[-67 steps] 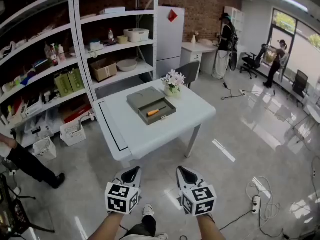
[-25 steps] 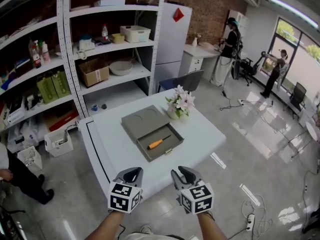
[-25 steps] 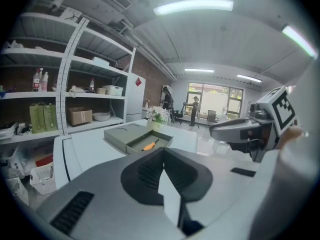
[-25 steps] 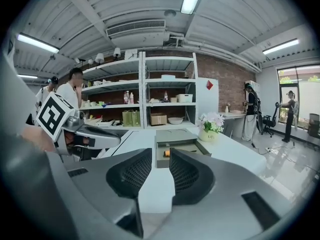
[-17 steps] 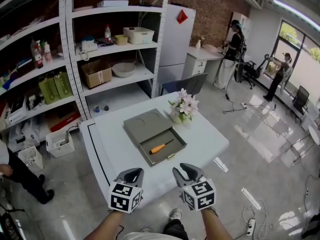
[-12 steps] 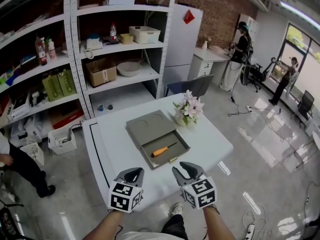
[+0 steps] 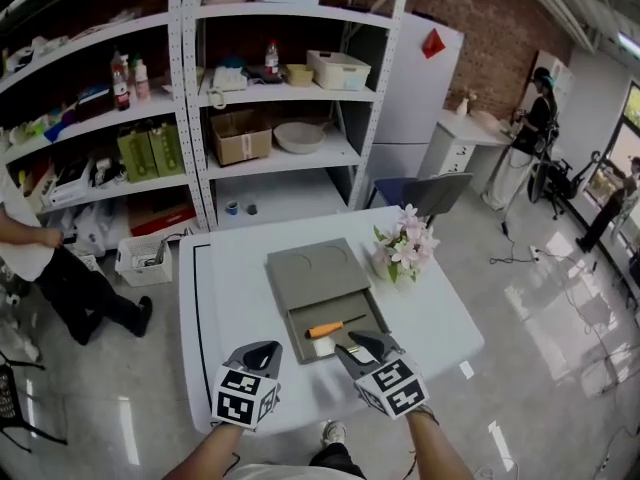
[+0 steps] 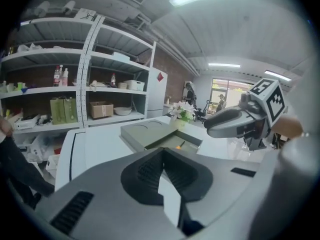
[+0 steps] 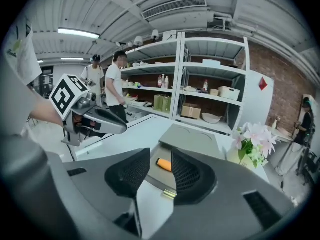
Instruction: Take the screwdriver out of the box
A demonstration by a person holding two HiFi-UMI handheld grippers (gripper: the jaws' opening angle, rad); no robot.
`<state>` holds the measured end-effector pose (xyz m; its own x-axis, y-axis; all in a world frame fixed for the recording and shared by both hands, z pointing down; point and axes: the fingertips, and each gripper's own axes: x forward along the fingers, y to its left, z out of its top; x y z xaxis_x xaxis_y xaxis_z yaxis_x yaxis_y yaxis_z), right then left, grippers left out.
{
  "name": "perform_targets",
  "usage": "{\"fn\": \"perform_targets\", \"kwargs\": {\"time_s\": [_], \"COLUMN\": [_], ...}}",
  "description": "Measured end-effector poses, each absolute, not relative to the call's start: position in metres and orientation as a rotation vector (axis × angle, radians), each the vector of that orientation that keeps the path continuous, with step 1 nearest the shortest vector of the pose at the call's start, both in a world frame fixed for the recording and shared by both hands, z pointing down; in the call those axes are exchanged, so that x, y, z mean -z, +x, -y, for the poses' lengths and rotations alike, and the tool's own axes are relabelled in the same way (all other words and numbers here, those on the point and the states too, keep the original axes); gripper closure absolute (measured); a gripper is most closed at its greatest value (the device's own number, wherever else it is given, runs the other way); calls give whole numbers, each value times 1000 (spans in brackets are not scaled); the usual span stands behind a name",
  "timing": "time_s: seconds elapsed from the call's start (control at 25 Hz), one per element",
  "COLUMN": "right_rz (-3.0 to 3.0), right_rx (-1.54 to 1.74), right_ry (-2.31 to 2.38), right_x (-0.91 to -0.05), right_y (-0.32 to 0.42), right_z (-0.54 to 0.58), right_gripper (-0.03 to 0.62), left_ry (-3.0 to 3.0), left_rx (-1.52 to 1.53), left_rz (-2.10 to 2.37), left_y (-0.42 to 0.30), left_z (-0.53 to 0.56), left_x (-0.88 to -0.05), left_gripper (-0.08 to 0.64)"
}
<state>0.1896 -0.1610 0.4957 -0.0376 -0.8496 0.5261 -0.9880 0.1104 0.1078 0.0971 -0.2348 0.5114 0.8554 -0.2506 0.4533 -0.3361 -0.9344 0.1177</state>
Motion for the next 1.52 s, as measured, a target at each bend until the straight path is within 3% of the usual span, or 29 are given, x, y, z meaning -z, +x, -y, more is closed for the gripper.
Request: {"fn": "perform_targets", "kwargs": {"time_s": [0.88,1.52], "right_rz": [2079,2050], "right_rx": [-294,-241], "right_ry": [847,564], "right_x": [-589,-635], "right_y": [214,205], "right_z": [222,229], "right_gripper": [417,414], "left_ry": [2603,2529], "left_rx": [-647,-645], "left_rz": [1025,1199], "left_y": [118,114], "left_z": [282,280], "left_x": [-531,-534], "left_gripper": [557,557]}}
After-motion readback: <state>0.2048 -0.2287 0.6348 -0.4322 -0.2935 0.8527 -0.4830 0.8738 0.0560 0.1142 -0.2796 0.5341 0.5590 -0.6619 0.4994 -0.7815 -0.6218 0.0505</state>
